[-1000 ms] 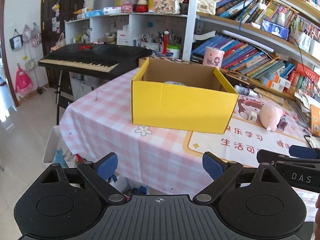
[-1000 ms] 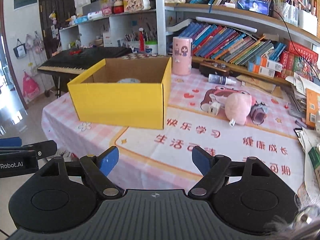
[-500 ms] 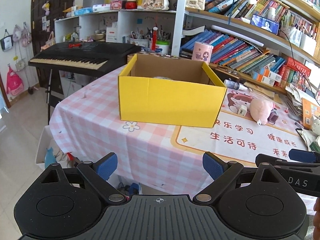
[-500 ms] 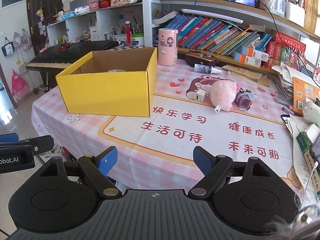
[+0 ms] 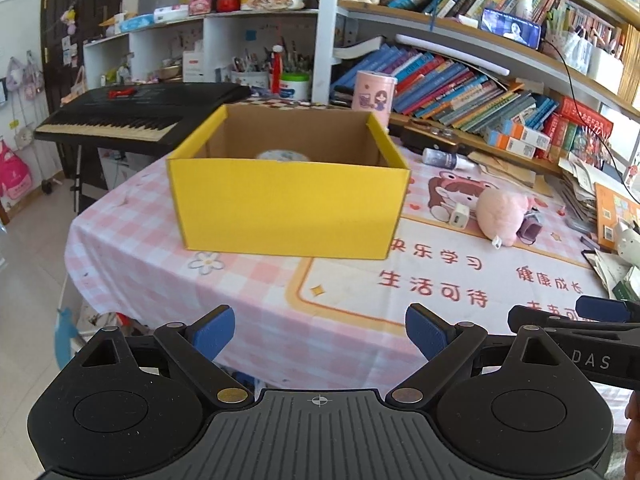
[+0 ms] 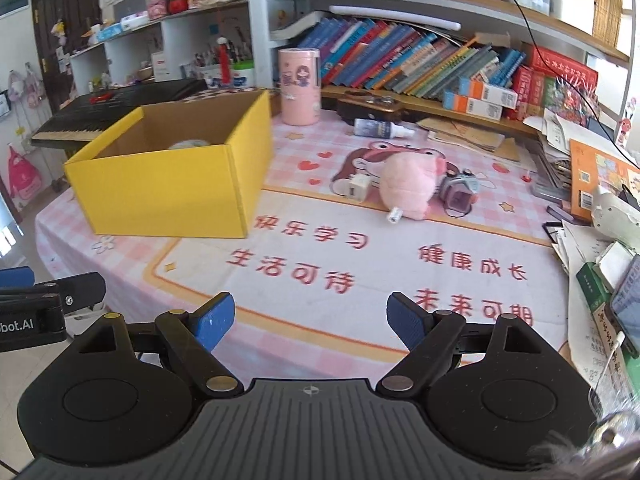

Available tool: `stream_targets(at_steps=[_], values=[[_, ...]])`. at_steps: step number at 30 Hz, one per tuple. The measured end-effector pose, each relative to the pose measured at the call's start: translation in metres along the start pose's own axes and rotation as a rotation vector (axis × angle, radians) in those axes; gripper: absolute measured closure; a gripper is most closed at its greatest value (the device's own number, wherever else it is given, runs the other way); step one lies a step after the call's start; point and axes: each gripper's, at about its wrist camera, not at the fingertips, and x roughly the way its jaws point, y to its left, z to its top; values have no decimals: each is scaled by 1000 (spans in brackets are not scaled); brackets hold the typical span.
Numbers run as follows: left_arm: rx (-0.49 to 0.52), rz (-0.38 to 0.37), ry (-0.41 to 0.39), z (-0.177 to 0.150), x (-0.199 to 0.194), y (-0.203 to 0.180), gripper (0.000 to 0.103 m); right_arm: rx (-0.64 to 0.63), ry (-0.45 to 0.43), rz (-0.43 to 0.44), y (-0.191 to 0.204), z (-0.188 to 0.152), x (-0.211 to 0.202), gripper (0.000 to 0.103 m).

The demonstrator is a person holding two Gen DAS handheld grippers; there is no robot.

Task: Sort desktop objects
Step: 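Withdraw both open tools up and away from the cardboard box, then move the left tool to the pink plush while the right tool approaches the grey toy truck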

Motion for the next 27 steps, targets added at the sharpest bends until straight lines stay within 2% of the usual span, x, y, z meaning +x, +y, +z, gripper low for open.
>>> stream_targets(at_steps=[27], values=[[49, -51, 70, 32, 77, -132, 9, 43, 49, -33, -138, 38, 51, 20]])
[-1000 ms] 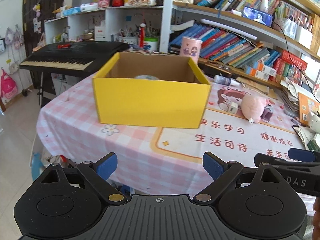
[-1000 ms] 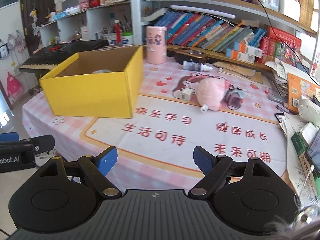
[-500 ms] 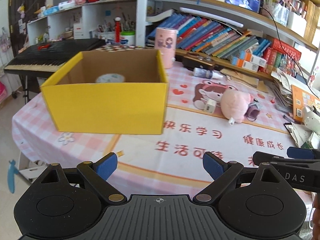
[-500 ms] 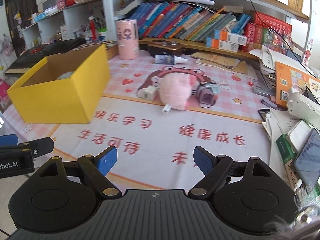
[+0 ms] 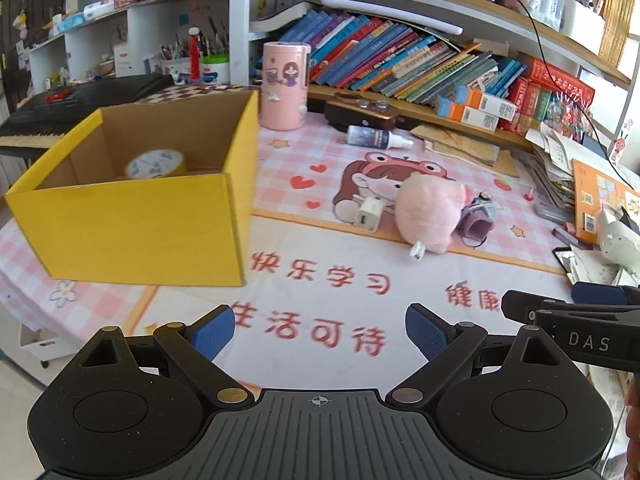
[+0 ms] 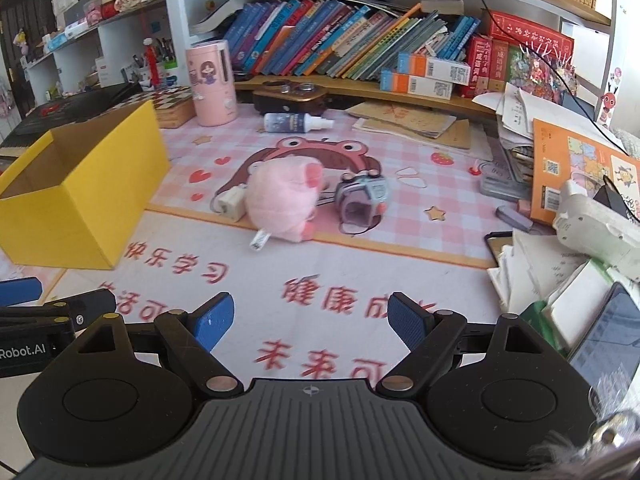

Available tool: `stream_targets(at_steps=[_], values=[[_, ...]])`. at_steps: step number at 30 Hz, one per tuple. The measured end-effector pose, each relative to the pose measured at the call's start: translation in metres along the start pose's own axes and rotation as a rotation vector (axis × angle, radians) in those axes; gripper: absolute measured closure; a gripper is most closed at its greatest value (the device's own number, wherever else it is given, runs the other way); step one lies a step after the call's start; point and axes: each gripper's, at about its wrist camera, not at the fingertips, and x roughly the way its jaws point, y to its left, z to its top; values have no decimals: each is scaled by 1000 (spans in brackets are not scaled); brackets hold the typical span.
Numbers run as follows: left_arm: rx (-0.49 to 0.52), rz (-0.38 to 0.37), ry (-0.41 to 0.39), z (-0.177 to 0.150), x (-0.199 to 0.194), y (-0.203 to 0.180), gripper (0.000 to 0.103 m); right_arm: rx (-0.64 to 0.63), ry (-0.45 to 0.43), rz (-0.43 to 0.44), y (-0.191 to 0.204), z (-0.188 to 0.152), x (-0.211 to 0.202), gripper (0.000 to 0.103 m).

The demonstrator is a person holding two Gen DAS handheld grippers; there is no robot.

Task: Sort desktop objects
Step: 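Move the left tool to the pink plush while the right tool approaches the grey toy truck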

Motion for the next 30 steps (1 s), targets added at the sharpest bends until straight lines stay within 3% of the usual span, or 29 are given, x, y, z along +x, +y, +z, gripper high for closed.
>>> stream_targets(at_steps=[19, 30], values=[[-9, 63, 19, 13, 23, -35, 9, 27, 32, 46, -45, 23, 38, 18], [58, 21, 16, 31, 56, -57, 9, 10, 49, 44, -64, 38, 71, 18]])
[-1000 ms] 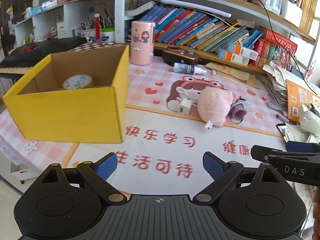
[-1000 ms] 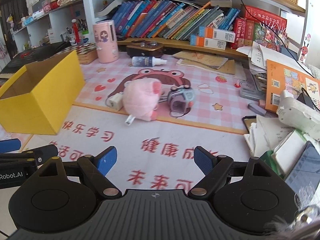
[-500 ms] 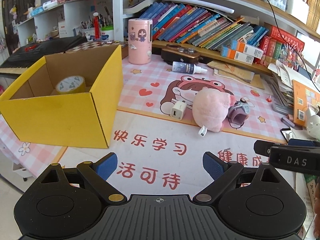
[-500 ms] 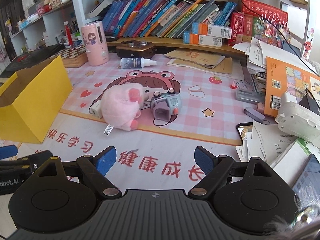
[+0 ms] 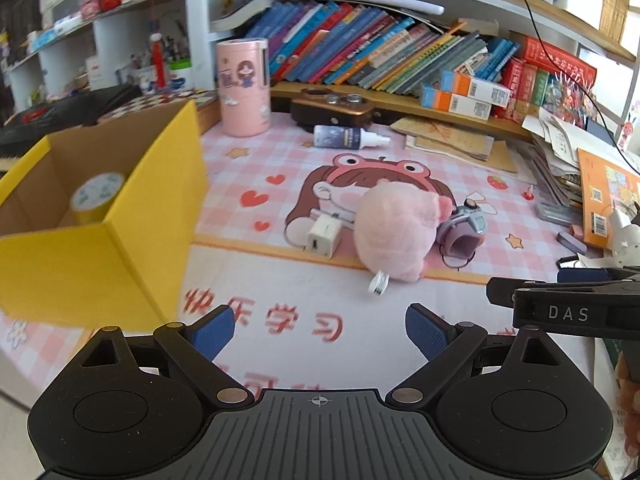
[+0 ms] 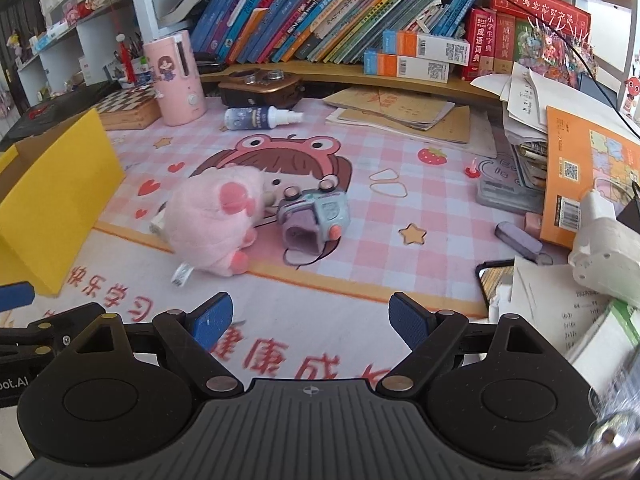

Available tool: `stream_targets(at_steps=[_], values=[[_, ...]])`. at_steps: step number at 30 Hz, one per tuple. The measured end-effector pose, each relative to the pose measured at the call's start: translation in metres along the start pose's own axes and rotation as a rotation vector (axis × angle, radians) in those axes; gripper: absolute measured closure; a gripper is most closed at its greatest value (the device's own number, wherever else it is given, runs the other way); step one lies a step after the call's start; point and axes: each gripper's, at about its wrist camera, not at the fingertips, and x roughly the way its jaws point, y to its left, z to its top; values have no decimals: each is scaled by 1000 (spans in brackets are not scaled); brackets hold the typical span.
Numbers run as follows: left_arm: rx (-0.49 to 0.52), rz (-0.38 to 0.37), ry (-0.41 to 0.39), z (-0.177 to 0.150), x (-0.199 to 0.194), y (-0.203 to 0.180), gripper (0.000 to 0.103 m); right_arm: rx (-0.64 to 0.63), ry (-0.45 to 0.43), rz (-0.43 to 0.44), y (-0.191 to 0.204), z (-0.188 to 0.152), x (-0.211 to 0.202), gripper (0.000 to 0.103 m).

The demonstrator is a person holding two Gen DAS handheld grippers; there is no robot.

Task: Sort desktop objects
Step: 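Move the left tool to the pink plush while the right tool approaches the grey toy truck, then grasp the pink plush with the left tool while the right tool grasps the grey toy truck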

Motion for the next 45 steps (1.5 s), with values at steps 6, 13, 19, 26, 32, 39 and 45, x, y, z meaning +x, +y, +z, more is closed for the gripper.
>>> stream_targets(at_steps=[6, 13, 19, 26, 32, 39, 45], values=[[52, -44, -13, 24, 28, -13, 9, -41, -8, -27, -17, 19, 21, 19], [117, -108, 3, 45, 69, -32, 9, -48, 0, -42, -30, 29, 34, 19], [140, -126, 45, 49, 98, -40, 10, -55, 31, -61, -35, 30, 46, 21], [148, -167, 21, 52, 106, -42, 39, -77, 45, -31, -29, 34, 56, 21], [49, -168, -36, 56, 77, -23, 43, -109, 44, -1, -22, 39, 65, 21], [-68, -167, -64, 49, 34, 9, 43, -135, 53, 37, -11, 43, 79, 20], [-127, -141, -42, 31, 15, 22, 43, -173, 52, 66, -2, 46, 92, 21]])
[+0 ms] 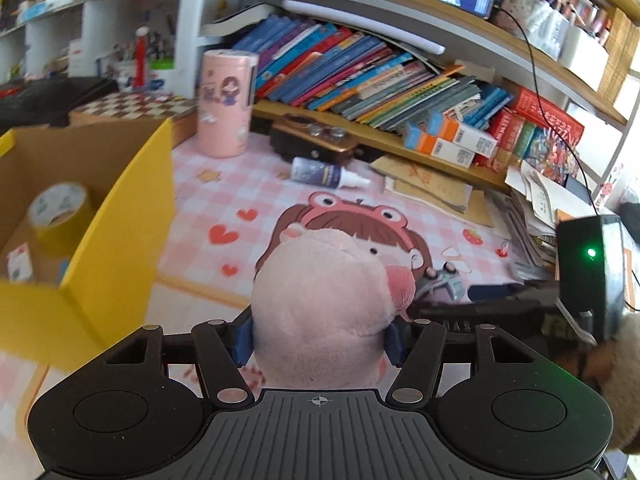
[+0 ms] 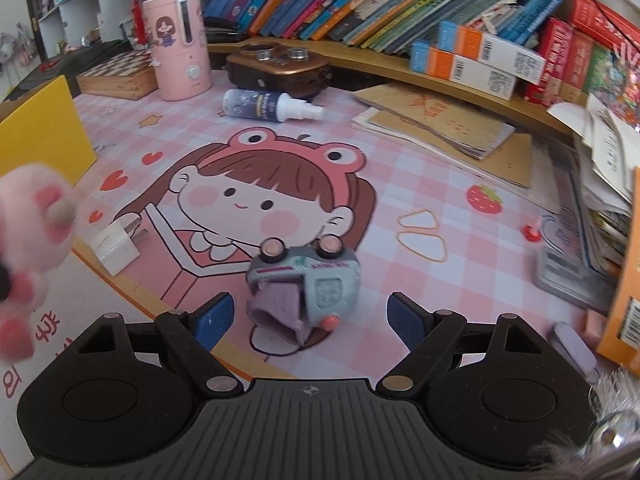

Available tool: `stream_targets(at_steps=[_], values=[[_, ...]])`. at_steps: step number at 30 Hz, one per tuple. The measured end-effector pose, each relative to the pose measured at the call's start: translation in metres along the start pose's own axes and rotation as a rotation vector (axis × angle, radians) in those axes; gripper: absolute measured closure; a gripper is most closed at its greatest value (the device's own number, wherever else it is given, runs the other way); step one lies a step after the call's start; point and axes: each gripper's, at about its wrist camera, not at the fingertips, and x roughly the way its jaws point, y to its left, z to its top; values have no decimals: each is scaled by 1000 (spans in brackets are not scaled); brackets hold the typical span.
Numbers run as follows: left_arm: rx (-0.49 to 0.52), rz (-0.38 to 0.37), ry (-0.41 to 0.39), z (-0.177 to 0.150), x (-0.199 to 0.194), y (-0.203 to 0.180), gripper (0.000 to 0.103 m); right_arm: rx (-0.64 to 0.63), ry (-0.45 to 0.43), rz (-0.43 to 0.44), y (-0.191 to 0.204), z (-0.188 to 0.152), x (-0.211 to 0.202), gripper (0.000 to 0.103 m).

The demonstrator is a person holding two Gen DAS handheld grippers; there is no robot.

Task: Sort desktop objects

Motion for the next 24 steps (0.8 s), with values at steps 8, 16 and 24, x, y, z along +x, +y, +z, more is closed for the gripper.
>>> stream_targets(at_steps=[8, 16, 24], values=[[-9, 22, -23, -6, -18, 4, 43, 2, 17, -5, 0, 1, 9, 45], [-14, 26, -38, -9, -32, 6, 43, 43, -4, 9, 5, -3, -9, 45], [-15, 10, -95, -7, -55, 11, 43, 94, -44, 44, 21, -7, -58, 45]])
